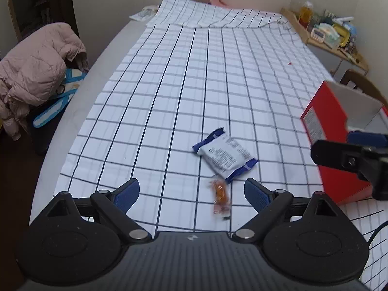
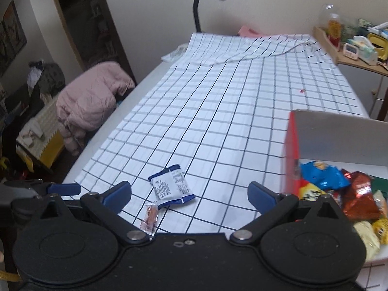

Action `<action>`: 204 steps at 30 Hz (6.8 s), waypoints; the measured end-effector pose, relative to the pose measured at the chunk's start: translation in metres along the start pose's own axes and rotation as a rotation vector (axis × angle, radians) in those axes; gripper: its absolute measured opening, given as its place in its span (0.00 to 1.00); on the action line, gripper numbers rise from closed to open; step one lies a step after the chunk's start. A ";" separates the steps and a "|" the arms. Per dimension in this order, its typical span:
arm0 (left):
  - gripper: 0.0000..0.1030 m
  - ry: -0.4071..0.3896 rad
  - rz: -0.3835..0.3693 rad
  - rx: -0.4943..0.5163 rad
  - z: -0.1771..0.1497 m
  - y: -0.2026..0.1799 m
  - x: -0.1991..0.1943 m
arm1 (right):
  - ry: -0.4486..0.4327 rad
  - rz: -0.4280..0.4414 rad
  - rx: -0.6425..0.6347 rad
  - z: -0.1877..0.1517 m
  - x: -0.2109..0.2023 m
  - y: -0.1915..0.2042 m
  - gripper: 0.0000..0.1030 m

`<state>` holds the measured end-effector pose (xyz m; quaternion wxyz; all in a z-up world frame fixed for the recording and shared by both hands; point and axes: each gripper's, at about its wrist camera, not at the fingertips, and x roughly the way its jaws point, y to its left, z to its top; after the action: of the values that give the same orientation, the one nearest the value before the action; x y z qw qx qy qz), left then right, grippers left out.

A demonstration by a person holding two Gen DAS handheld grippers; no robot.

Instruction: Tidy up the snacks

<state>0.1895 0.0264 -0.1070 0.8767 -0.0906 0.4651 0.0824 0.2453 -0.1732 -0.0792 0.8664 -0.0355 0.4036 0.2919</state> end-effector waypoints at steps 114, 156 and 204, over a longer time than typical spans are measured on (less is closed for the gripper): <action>0.17 -0.026 -0.264 0.263 0.059 -0.276 -0.007 | -0.072 -0.318 0.165 -0.050 -0.124 -0.223 0.48; 0.21 0.111 -0.178 0.330 0.067 -0.323 0.080 | 0.052 -0.309 0.122 -0.042 -0.056 -0.240 0.60; 0.67 -0.211 -0.338 0.294 0.031 -0.227 -0.088 | -0.337 -0.234 0.135 -0.069 -0.202 -0.144 1.00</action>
<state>0.2173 -0.1914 0.0019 0.9255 -0.0293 0.3563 -0.1250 0.1733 -0.4091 -0.0050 0.9500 0.0251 0.2649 0.1634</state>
